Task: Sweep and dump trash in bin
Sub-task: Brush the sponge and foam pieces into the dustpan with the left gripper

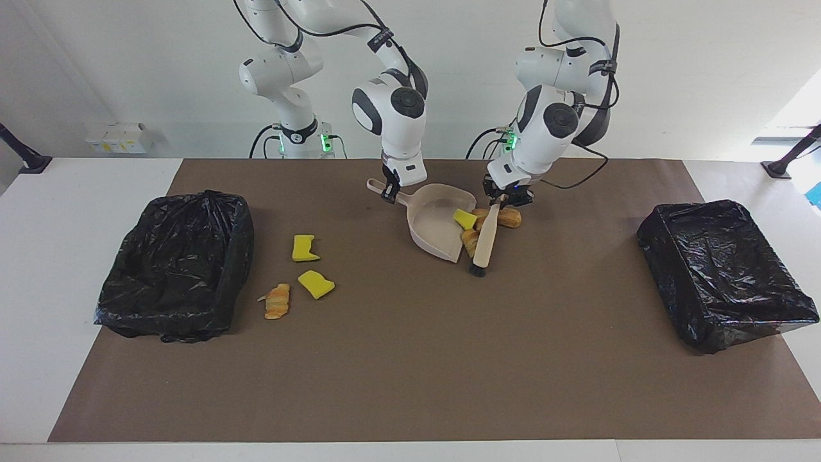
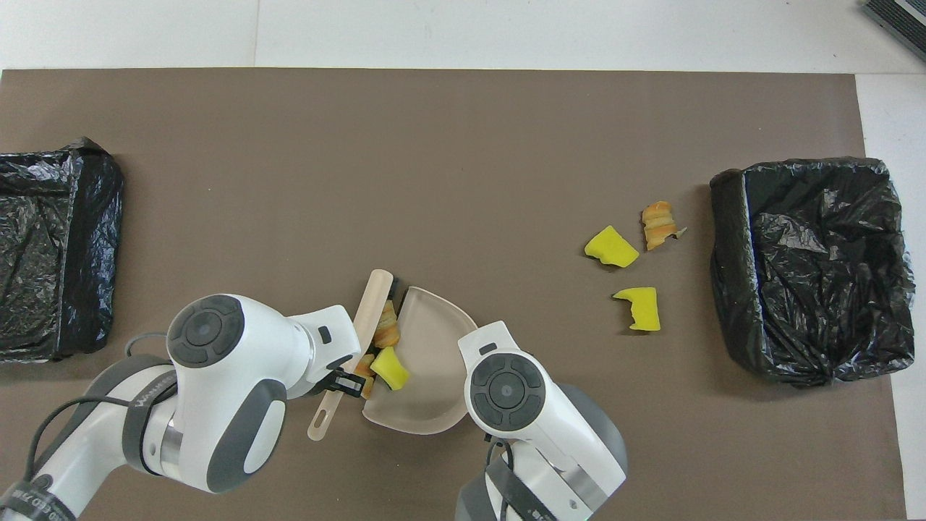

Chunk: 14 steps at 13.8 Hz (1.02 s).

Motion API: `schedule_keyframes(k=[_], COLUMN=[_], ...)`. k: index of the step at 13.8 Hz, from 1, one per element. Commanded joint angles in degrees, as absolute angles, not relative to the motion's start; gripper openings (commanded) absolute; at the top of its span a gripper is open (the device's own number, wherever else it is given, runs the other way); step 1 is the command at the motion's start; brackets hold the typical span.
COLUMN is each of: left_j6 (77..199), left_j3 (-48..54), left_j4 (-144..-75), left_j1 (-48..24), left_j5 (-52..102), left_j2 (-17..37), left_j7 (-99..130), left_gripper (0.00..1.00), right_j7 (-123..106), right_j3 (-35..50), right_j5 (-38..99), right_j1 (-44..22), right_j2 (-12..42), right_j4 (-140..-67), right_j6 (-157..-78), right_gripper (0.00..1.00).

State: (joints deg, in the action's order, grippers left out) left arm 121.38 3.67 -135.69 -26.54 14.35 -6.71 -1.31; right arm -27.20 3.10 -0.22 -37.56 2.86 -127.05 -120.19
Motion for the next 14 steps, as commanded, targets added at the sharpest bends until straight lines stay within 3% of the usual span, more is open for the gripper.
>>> schedule_keyframes(k=[1, 7, 14], left_j6=[120.1, 118.8, 108.9], left_j3=[3.0, 2.5, 2.6], left_j4=[-136.8, -135.4, -136.0], left_j1=[-32.6, -31.3, -23.1], left_j5=[13.9, 12.8, 1.7], left_j2=[-8.7, -12.3, -15.6], left_j7=[4.6, 20.7, 36.4], left_gripper=[0.00, 0.00, 0.00], right_j7=[-28.7, -30.8, -36.5], right_j3=[3.4, 3.4, 3.4], right_j5=[-1.4, -1.9, -3.5], right_j1=[-37.9, -37.9, -37.7], right_j2=[3.5, 3.4, 3.3], right_j4=[-127.3, -127.2, -127.4], right_j6=[-121.0, -120.7, -119.3], right_gripper=[0.00, 0.00, 0.00])
